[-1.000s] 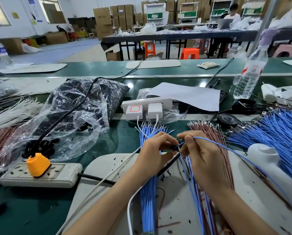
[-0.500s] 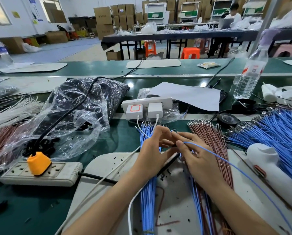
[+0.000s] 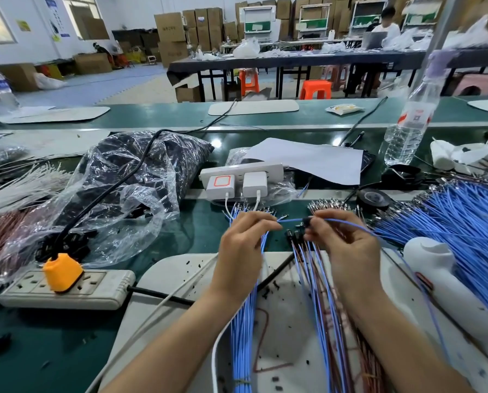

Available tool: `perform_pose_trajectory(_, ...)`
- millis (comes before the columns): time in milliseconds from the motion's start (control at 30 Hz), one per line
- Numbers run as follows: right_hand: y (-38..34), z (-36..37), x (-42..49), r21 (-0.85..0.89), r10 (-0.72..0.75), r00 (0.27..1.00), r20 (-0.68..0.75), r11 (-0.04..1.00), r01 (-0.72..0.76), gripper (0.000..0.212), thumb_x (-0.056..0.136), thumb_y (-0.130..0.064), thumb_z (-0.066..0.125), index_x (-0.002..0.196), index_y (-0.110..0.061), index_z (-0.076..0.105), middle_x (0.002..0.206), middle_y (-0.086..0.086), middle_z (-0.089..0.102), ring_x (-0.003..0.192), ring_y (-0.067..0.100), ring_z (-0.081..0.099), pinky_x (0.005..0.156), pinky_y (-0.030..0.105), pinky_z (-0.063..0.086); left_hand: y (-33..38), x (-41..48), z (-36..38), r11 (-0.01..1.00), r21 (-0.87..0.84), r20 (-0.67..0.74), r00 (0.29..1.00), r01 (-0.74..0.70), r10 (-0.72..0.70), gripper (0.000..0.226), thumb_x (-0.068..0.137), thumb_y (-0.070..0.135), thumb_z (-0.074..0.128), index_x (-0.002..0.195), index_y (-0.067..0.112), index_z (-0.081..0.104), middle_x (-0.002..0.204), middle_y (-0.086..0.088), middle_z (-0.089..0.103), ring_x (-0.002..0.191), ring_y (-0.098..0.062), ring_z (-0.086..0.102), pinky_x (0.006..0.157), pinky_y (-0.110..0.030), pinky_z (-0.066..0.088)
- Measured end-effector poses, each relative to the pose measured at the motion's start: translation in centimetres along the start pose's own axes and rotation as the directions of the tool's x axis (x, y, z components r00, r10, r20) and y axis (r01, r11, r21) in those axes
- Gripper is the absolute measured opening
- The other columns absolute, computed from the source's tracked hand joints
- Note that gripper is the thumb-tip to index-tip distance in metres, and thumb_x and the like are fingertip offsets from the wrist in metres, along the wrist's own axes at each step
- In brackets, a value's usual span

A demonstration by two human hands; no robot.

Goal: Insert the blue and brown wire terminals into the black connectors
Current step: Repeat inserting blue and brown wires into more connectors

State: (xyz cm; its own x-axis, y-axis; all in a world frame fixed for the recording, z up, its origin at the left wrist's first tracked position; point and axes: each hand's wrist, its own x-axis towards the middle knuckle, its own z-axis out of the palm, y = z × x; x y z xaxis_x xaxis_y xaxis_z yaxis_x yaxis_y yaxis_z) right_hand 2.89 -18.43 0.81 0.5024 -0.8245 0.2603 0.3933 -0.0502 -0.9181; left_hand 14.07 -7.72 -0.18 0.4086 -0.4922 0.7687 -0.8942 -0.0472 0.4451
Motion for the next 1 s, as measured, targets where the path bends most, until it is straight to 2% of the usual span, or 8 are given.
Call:
perform_pose_trajectory(167,-1.0,-1.2,1.2,0.36,0.184,0.956,-0.228,0.928,-0.093,0.012,0.088,0.001,0.06,0.083,-0.009,0.059,0.062,-0.001,0.067,0.054,0.012,0.066,0.054,0.018,0.054,-2.1,0.8,-1.4,0.933,0.183,-0.293,0.923,0.309,-0.249,0.027,0.084,-0.01,0.058,0.098,0.009,0.072,0.101,-0.003,0.069,0.101,-0.023,0.057,0.104,-0.032,0.036)
perform_pose_trajectory(267,-1.2,-1.9,1.7,0.416,0.236,0.891,-0.389,0.908,-0.059,0.014,0.089,0.0,0.061,0.087,-0.013,0.054,0.071,0.005,0.065,0.054,0.011,0.066,0.054,0.017,0.053,-3.7,1.3,-2.2,0.826,0.2,-0.406,0.812,0.526,-0.419,0.023,0.089,0.008,0.055,0.107,0.017,0.067,0.117,0.006,0.06,0.118,-0.012,0.041,0.109,-0.034,0.012)
perform_pose_trajectory(400,-1.0,-2.8,2.0,0.337,0.197,0.828,-0.525,0.942,-0.01,0.017,0.089,-0.002,0.063,0.091,-0.015,0.052,0.081,0.007,0.061,0.055,0.009,0.065,0.057,0.017,0.053,-4.8,1.2,-2.7,0.669,0.14,-0.395,0.661,0.73,-0.638,0.025,0.091,0.017,0.052,0.116,0.014,0.055,0.135,0.001,0.044,0.135,-0.023,0.025,0.116,-0.051,0.0)
perform_pose_trajectory(467,-0.9,-2.4,1.6,0.15,0.07,0.869,-0.491,0.989,0.006,0.013,0.09,-0.004,0.062,0.088,-0.016,0.057,0.077,0.003,0.063,0.056,0.007,0.065,0.059,0.017,0.054,-3.9,1.3,-2.5,0.722,0.167,-0.378,0.719,0.672,-0.583,0.024,0.088,0.014,0.055,0.111,0.01,0.052,0.143,-0.004,0.037,0.141,-0.029,0.017,0.117,-0.052,-0.004)
perform_pose_trajectory(533,-1.1,-1.8,0.8,-0.137,-0.12,0.923,-0.365,0.988,0.074,0.014,0.089,-0.009,0.064,0.086,-0.022,0.062,0.071,-0.002,0.067,0.06,0.006,0.065,0.062,0.016,0.054,-2.2,1.5,-2.3,0.868,0.265,-0.318,0.888,0.42,-0.332,0.023,0.084,0.013,0.057,0.106,0.008,0.053,0.145,-0.008,0.037,0.141,-0.031,0.02,0.118,-0.051,0.004)
perform_pose_trajectory(633,-1.5,-0.7,-0.9,-0.385,-0.363,0.929,-0.071,0.869,0.311,0.013,0.087,-0.012,0.068,0.088,-0.025,0.065,0.076,-0.005,0.068,0.068,0.009,0.065,0.066,0.017,0.051,1.2,0.8,-1.3,0.997,0.067,-0.066,0.997,0.046,-0.042,0.037,0.087,0.019,0.057,0.122,0.009,0.049,0.121,0.004,0.052,0.108,-0.003,0.046,0.105,-0.023,0.035)
perform_pose_trajectory(767,-1.4,0.8,-2.7,-0.524,-0.562,0.786,0.257,0.603,0.602,0.01,0.082,-0.01,0.068,0.089,-0.003,0.068,0.087,0.002,0.065,0.079,0.008,0.06,0.073,0.02,0.051,3.3,-1.0,0.1,0.988,-0.144,0.102,0.994,0.054,-0.04,0.021,0.089,0.004,0.061,0.109,0.007,0.062,0.094,0.002,0.062,0.081,0.008,0.05,0.077,-0.006,0.042)
perform_pose_trajectory(1000,-1.2,1.1,-2.7,-0.501,-0.501,0.809,0.306,0.638,0.585,0.019,0.077,-0.016,0.072,0.092,-0.004,0.069,0.088,-0.001,0.065,0.078,0.011,0.064,0.071,0.03,0.054,2.7,-1.1,0.2,0.949,-0.28,0.099,0.988,0.144,-0.121,0.013,0.086,-0.003,0.061,0.095,0.005,0.067,0.086,-0.003,0.066,0.078,-0.01,0.064,0.073,-0.017,0.05)
